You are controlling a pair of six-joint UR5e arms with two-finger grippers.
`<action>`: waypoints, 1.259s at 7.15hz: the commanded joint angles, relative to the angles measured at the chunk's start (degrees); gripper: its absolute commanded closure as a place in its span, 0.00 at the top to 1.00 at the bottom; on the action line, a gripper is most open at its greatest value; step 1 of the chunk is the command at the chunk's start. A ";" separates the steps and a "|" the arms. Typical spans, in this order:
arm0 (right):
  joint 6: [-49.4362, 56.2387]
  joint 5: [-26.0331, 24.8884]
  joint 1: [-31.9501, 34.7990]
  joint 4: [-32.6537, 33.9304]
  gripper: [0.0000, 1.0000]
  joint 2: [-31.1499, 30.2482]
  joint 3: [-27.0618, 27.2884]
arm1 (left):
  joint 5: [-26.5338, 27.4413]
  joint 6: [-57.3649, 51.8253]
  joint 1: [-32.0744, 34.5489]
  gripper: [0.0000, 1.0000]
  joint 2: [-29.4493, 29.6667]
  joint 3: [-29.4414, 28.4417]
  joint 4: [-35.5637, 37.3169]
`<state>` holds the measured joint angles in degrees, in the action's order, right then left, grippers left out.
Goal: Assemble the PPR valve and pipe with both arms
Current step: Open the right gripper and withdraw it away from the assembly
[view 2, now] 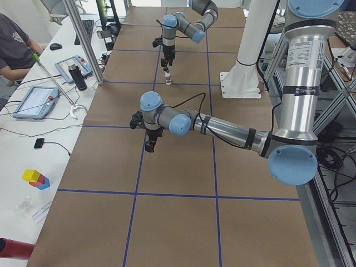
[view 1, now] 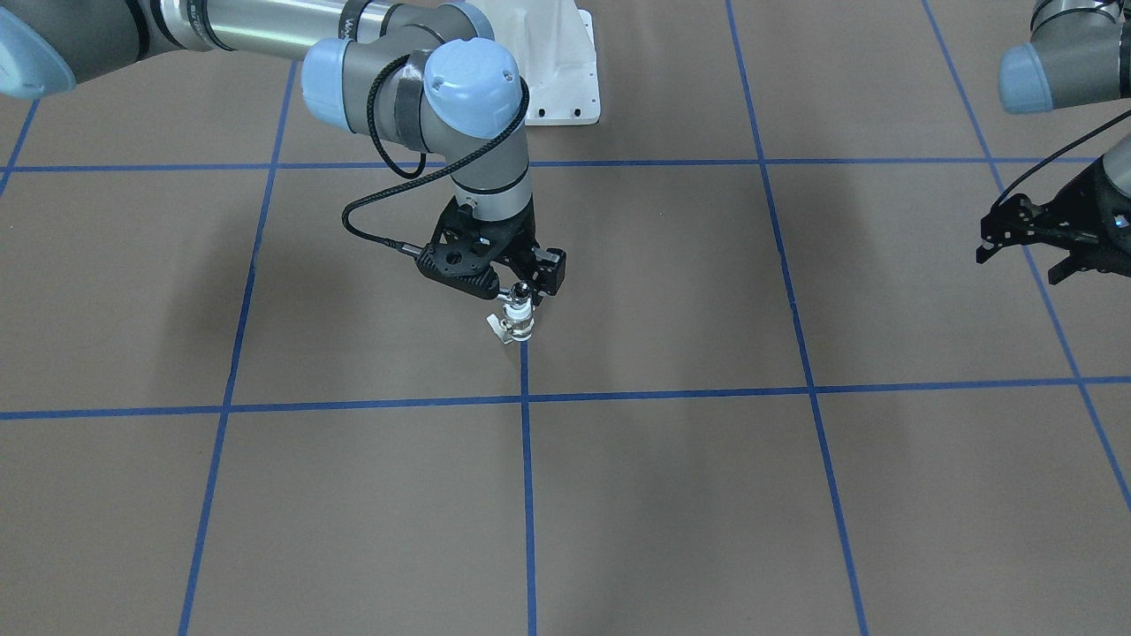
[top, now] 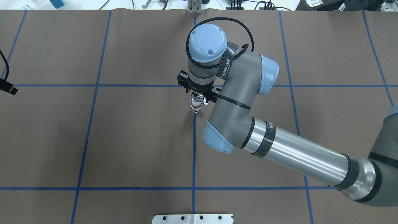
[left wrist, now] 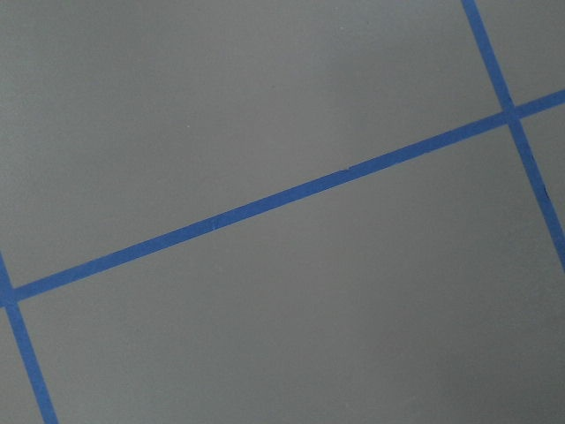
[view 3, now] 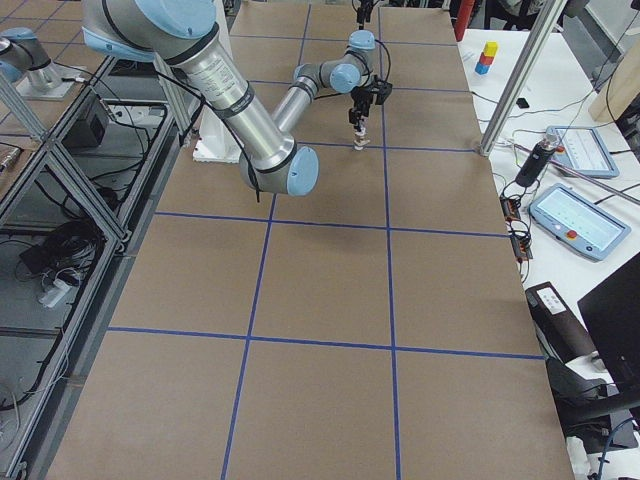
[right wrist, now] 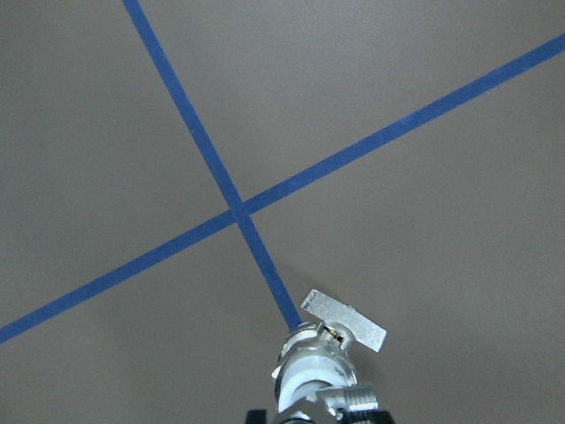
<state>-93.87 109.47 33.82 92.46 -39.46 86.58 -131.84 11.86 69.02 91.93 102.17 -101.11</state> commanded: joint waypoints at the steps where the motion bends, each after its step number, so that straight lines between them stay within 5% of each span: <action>1: -0.09 -0.05 -0.06 0.00 0.98 0.17 0.25 | 0.00 0.18 -0.02 1.00 0.00 0.22 0.03; 3: 0.08 -0.14 1.15 0.26 1.00 -5.41 8.46 | -0.87 0.27 0.76 1.00 0.00 1.27 1.16; 5: 7.06 1.53 6.67 0.35 1.00 -23.13 25.58 | -1.41 0.09 3.22 1.00 -0.09 2.06 1.61; 6: 16.34 2.58 8.88 0.26 1.00 -31.39 29.57 | -1.67 -0.52 6.10 1.00 -0.35 2.33 3.09; 9: 47.34 11.95 26.14 -0.35 1.00 -47.07 29.44 | -1.85 -6.39 9.99 1.00 -5.53 4.80 3.28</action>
<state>-60.44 116.85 52.09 92.23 -79.88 116.08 -133.65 8.18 77.63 87.51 106.79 -97.92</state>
